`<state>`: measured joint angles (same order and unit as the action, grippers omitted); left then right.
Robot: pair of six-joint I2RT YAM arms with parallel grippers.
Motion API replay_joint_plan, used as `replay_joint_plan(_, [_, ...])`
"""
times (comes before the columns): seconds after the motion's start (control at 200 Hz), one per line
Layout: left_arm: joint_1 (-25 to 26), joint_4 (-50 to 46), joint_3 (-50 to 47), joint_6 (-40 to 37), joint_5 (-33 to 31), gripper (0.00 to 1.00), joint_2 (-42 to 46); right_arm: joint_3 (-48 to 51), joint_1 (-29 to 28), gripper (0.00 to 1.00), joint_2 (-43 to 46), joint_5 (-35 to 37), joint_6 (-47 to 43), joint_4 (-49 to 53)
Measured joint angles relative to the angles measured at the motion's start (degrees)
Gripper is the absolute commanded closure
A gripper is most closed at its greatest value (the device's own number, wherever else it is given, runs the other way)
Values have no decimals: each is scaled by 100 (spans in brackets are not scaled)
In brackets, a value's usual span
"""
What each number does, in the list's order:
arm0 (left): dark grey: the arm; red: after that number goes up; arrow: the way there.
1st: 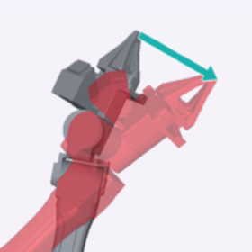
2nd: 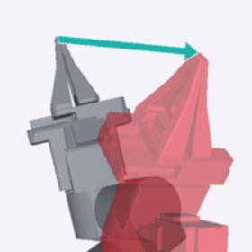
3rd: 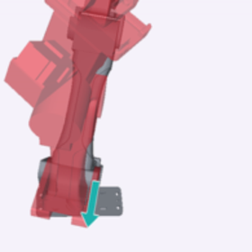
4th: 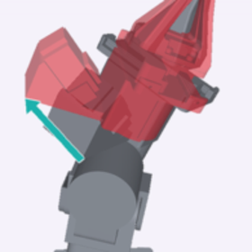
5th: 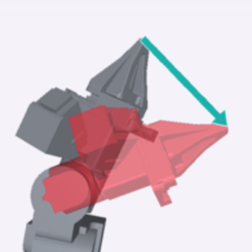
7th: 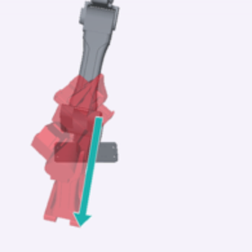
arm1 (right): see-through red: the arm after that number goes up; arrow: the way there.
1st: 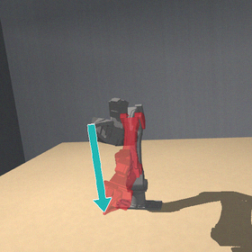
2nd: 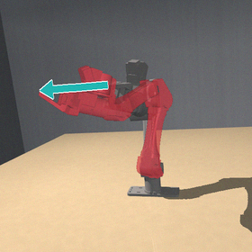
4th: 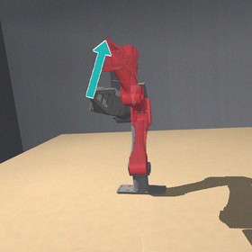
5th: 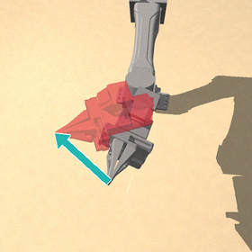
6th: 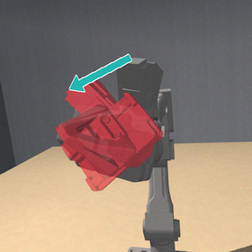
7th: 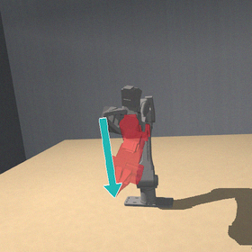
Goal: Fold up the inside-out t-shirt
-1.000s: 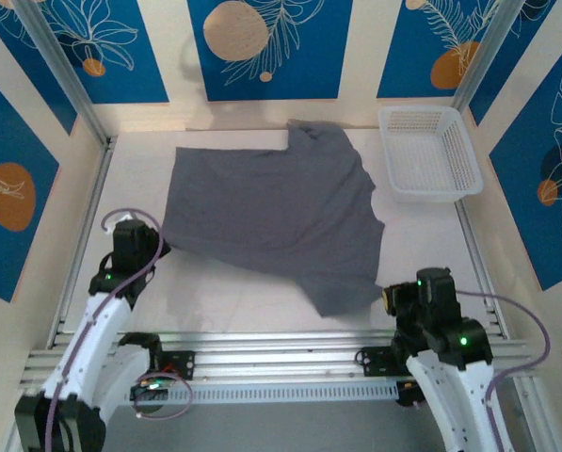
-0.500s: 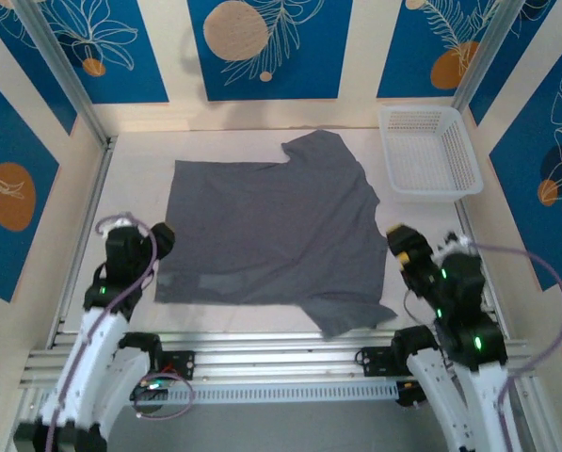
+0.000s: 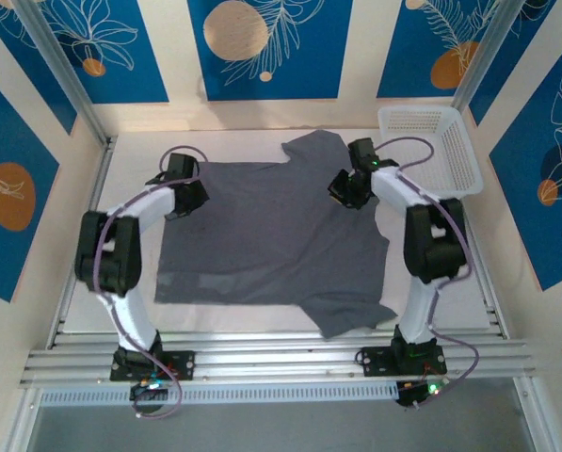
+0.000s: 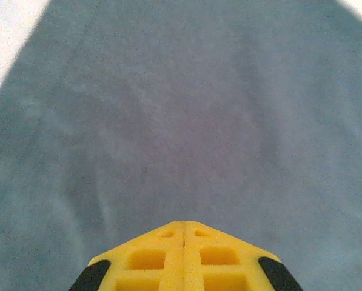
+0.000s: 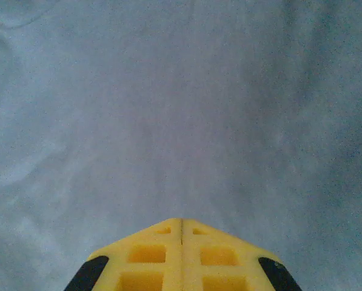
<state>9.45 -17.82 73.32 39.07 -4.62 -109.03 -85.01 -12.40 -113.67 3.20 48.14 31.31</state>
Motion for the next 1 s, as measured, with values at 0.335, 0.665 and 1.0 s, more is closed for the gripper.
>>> replay_joint_plan(0.335, [-382, 153, 1172, 286, 203, 100, -1344, -2280, -153, 100, -1993, 404, 72, 686])
replay_joint_plan(0.665, [-761, 444, 2022, 763, 636, 100, -1998, -4395, -92, 100, -3217, 302, 74, 1272])
replay_joint_plan(1.0, [-861, 789, 479, 662, 1040, 44, -387, -2990, 129, 76, -1700, -146, -240, 1200])
